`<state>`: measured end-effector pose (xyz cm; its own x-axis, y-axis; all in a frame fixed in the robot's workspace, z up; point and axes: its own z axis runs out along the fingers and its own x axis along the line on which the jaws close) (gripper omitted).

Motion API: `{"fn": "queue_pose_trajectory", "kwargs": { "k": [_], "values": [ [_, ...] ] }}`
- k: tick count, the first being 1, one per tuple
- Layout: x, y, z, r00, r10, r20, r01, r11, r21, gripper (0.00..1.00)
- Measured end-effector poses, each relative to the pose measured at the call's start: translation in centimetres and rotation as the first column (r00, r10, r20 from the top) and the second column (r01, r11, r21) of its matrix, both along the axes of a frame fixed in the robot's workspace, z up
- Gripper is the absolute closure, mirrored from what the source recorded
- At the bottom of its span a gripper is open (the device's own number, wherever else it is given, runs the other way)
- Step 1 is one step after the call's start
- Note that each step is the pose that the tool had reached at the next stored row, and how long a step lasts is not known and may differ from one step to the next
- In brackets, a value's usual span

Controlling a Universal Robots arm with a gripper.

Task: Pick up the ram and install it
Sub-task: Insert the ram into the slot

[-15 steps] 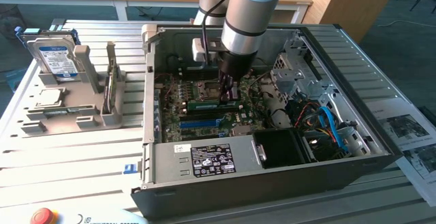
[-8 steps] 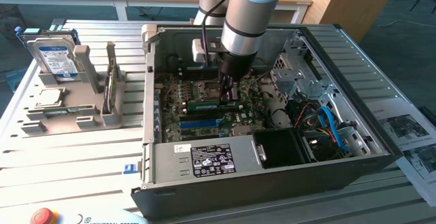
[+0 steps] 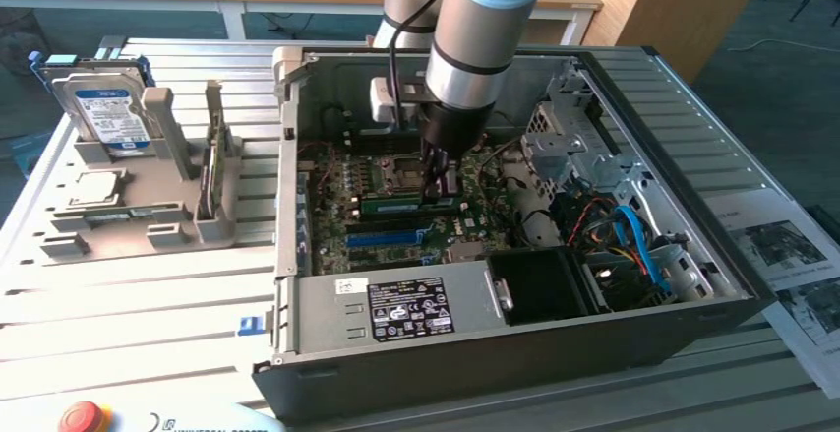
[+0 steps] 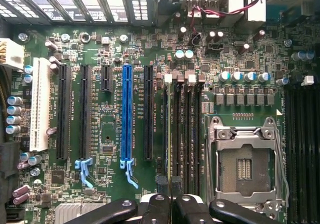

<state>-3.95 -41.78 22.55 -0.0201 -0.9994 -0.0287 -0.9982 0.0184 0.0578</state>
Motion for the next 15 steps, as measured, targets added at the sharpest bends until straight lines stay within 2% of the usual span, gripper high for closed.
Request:
{"fn": "queue_pose_trajectory", "kwargs": {
  "k": [15],
  "values": [
    [0.0, 0.0, -0.21, 1.0, 0.0, 0.0, 0.0, 1.0, 0.0001, 0.88]
  ]
}}
